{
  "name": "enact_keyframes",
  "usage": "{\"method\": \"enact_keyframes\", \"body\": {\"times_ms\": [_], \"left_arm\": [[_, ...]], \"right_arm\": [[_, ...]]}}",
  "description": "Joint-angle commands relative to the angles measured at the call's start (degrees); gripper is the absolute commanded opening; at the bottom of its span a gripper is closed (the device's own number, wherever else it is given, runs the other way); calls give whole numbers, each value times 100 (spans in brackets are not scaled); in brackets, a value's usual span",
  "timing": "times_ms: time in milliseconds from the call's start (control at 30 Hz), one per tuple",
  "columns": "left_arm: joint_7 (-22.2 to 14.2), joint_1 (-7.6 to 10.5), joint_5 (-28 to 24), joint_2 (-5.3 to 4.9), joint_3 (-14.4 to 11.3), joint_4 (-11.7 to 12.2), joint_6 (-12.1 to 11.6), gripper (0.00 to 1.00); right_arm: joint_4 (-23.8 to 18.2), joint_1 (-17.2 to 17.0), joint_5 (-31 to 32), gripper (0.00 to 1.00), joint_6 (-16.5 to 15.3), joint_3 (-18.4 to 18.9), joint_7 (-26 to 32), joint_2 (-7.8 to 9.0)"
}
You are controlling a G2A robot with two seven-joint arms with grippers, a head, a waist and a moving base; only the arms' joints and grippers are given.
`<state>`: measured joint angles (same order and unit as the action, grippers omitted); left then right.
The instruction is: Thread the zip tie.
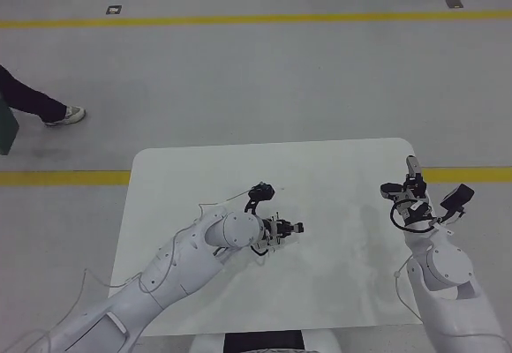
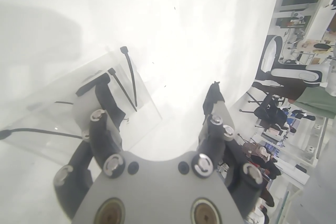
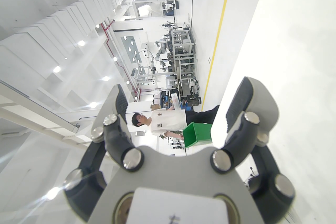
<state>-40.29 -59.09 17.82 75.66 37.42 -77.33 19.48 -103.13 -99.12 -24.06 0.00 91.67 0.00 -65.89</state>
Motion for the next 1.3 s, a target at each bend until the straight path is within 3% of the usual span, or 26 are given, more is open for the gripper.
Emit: {"method": "enact_keyframes", "body": {"times_ms": [0,67,200,600,733,1267], "left_arm": [[-2,-44,58,1,42,-24,0,75],[-9,-105,131,-4,104,-65,0,71],[-70,-236,258,-20,249,-159,0,50],[-263,-605,651,-23,684,-542,0,38],[-347,-712,784,-14,806,-634,0,29],[-634,-1062,1267,82,1184,-920,0,7]], "right_arm": [[0,0,0,100,0,0,0,0],[0,0,0,100,0,0,0,0],[0,0,0,100,0,0,0,0],[0,0,0,100,0,0,0,0],[0,0,0,100,0,0,0,0],[0,0,0,100,0,0,0,0]]}}
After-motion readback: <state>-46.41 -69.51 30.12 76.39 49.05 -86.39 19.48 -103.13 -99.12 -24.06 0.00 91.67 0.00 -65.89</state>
